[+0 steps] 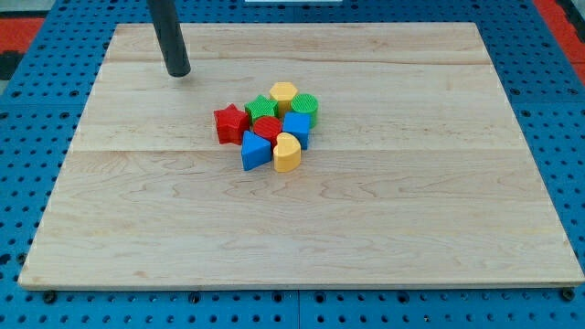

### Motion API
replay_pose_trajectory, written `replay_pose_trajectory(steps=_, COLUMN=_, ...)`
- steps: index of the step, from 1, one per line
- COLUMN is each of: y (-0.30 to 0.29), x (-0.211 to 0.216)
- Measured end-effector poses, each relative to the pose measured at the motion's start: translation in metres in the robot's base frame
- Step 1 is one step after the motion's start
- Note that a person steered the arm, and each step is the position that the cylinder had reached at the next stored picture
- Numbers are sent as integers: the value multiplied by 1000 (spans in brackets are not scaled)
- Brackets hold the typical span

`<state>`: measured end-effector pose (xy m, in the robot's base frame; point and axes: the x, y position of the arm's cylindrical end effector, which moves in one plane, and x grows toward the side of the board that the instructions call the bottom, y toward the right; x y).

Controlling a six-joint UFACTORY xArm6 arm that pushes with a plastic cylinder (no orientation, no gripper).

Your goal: Move your arm towards the blue triangle

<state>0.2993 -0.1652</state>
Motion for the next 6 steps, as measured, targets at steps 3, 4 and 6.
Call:
replay_pose_trajectory(steps=3, y=-47, x=-3)
replay_pose_trajectory(steps=4, y=-26, x=20)
replay_pose_trajectory(steps=6, y=9, x=130)
